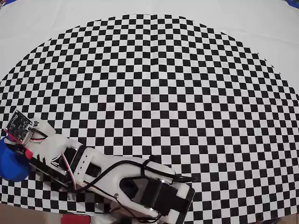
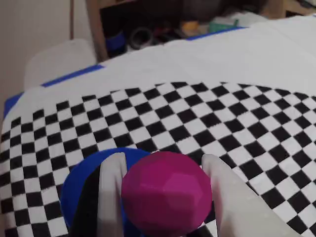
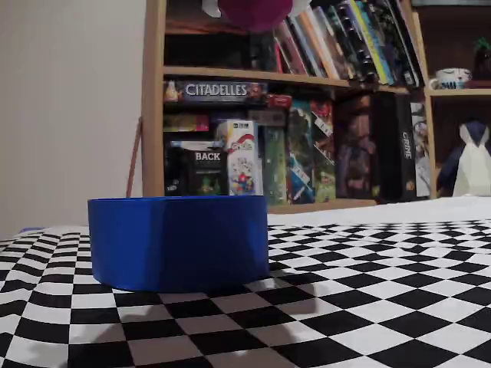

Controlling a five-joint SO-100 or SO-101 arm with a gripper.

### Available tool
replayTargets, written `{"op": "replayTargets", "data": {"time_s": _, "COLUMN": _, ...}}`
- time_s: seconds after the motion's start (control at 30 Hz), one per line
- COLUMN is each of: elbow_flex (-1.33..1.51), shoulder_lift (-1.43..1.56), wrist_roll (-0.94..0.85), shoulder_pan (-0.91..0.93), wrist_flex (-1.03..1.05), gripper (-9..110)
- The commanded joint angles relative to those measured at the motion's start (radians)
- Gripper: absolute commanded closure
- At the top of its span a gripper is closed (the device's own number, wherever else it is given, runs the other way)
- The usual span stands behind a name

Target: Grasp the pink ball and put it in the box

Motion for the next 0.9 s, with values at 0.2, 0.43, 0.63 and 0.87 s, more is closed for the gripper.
{"op": "replayTargets", "data": {"time_s": 0.2, "elbow_flex": -0.014, "shoulder_lift": -0.011, "wrist_roll": 0.003, "shoulder_pan": -0.052, "wrist_flex": -0.012, "gripper": 101}}
{"op": "replayTargets", "data": {"time_s": 0.43, "elbow_flex": -0.015, "shoulder_lift": -0.025, "wrist_roll": 0.003, "shoulder_pan": -0.081, "wrist_flex": -0.014, "gripper": 101}}
{"op": "replayTargets", "data": {"time_s": 0.63, "elbow_flex": -0.017, "shoulder_lift": -0.04, "wrist_roll": 0.003, "shoulder_pan": -0.103, "wrist_flex": -0.014, "gripper": 101}}
{"op": "replayTargets", "data": {"time_s": 0.87, "elbow_flex": -0.028, "shoulder_lift": -0.074, "wrist_roll": -0.002, "shoulder_pan": -0.109, "wrist_flex": -0.014, "gripper": 101}}
